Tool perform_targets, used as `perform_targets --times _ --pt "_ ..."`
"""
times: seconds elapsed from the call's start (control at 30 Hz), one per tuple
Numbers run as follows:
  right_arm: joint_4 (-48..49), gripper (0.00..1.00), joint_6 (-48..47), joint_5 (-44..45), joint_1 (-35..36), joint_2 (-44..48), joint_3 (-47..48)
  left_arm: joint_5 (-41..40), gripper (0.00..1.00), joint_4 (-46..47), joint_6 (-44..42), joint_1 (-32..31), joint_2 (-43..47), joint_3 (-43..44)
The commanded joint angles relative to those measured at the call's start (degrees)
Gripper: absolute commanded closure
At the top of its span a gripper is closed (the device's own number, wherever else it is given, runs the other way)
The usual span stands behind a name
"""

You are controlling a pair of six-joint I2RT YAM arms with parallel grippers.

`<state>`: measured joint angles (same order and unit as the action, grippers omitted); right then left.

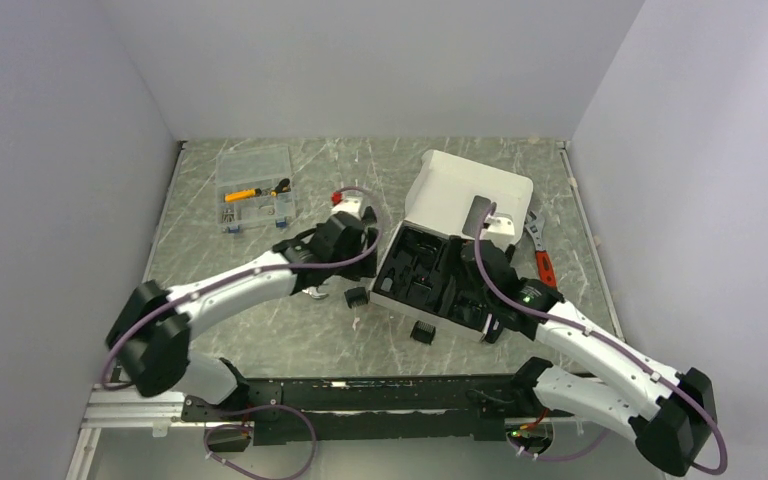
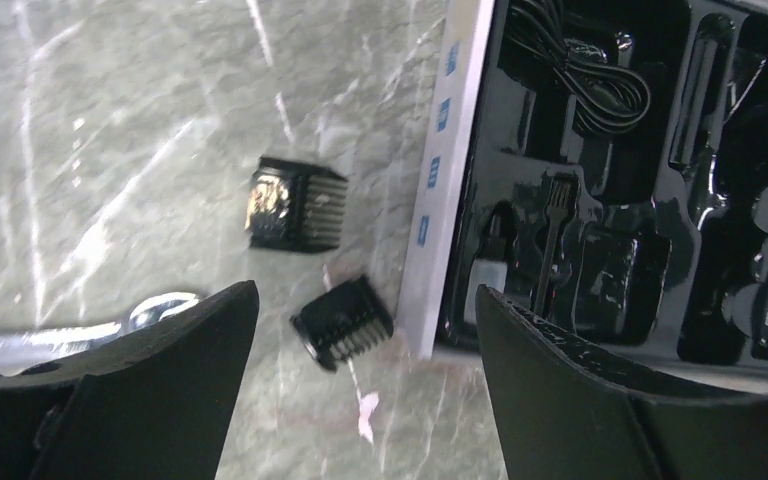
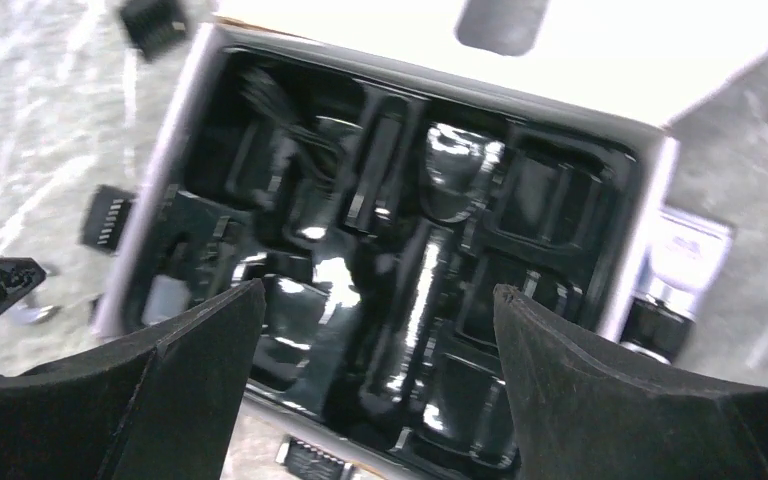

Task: Sort the hair-cutting tools
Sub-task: Move the storage box to the center of the board.

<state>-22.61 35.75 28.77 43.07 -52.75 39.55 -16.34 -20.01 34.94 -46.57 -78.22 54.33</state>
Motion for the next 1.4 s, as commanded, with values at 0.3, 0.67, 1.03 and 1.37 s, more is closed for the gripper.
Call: perform_targets --times 0.3,0.67,1.03,1.37 --pt "-10.36 0.07 11.52 8.53 -9.97 -0.84 -2.46 7.18 0.14 3.78 -7.42 0.89 -18.63 12.97" --pt "-3.8 0.08 10.45 2.03 -18.71 -6.07 -6.97 6.48 0.14 9.04 -2.74 0.88 -15.53 4.88" --pt "8.48 0.14 1.55 -10.22 -18.79 -10.14 -8.42 5.34 0.15 12.73 1.3 0.94 -10.48 -3.28" --pt "15.77 0.18 -1.28 -19.48 -17.76 -16.8 -7.56 3.64 0.15 16.89 4.26 0.78 -1.74 -14.45"
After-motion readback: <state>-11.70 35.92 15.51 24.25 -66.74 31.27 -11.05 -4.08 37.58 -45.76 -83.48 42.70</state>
